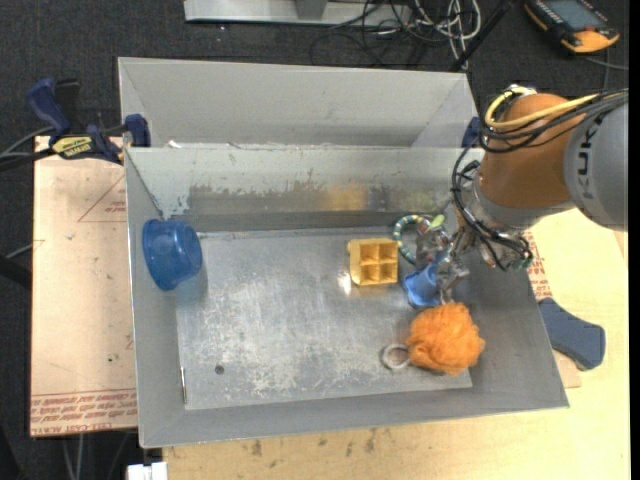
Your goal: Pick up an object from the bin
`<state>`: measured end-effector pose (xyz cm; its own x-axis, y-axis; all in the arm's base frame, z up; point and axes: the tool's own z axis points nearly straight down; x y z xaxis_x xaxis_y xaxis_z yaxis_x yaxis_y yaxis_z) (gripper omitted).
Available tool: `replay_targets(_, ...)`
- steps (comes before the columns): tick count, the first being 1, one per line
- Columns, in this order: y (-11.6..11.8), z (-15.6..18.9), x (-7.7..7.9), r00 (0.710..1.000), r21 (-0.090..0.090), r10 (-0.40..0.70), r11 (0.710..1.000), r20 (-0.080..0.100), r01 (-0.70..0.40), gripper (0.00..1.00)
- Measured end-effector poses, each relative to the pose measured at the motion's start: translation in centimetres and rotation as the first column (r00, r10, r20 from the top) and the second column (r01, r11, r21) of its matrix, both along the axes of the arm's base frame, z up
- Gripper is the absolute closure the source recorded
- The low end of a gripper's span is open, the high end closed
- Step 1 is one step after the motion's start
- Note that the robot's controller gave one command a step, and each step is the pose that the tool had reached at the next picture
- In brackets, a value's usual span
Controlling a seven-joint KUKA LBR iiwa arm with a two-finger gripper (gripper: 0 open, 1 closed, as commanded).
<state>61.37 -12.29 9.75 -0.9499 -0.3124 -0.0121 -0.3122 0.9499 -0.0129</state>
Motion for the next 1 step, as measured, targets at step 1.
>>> replay_targets(1,0.0,0.0,0.0,1.0,0.0,0.0,1.0,0.0,0.0,1.0)
